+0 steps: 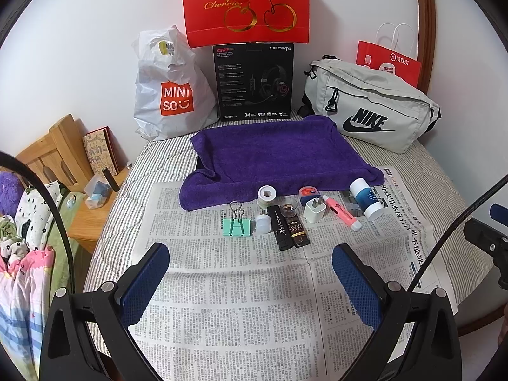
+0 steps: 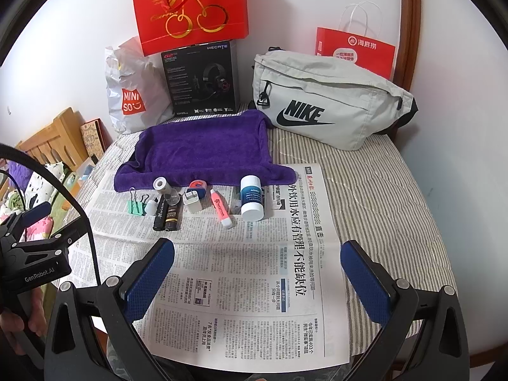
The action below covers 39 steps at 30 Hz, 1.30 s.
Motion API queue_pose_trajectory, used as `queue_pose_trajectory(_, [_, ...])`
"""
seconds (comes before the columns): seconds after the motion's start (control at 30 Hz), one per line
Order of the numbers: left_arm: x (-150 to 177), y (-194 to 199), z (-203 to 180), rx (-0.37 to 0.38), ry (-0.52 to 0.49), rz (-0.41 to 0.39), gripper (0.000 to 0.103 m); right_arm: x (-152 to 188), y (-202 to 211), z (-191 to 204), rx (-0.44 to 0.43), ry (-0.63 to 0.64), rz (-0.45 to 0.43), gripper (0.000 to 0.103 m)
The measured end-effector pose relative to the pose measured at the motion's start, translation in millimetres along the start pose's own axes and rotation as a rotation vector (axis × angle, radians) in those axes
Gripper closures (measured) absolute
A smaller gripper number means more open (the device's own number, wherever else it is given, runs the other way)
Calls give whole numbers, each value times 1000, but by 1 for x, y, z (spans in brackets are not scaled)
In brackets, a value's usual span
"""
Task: Organize rigid objects
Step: 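Grasp the mint-green binder clip with the left tool while the right tool grasps the white ADMD jar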
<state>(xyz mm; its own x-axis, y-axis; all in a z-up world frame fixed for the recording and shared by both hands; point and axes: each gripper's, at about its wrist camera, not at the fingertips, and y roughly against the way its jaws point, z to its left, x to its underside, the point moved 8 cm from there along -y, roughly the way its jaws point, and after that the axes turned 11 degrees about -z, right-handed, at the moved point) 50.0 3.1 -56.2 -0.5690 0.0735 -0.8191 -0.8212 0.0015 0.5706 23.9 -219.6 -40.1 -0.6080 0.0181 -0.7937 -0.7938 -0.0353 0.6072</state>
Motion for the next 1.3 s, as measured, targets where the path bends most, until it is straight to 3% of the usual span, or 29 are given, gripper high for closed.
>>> queue_pose_trajectory(0.23, [9, -26, 8, 4, 18, 37, 0, 15, -29, -9, -4, -30, 43, 0])
queue_pose_trajectory(0.63, [42, -111, 39, -17, 84, 126, 0, 47, -79, -14, 23, -21, 148, 0])
queue_pose_trajectory(0.93, [47, -162, 45, -24, 34, 157, 1, 53, -106, -16, 32, -29, 183, 0])
queue_pose_trajectory(1.17, [47, -177, 45, -20, 18, 178, 1, 52, -124, -12, 22, -30, 198, 0])
queue_pose_trajectory(1.23, [47, -179, 45, -17, 23, 177, 2, 51, -128, -11, 12, -31, 198, 0])
queue_pose_trajectory(1.3, [45, -181, 45, -14, 38, 163, 12, 51, -132, -10, 7, -32, 197, 0])
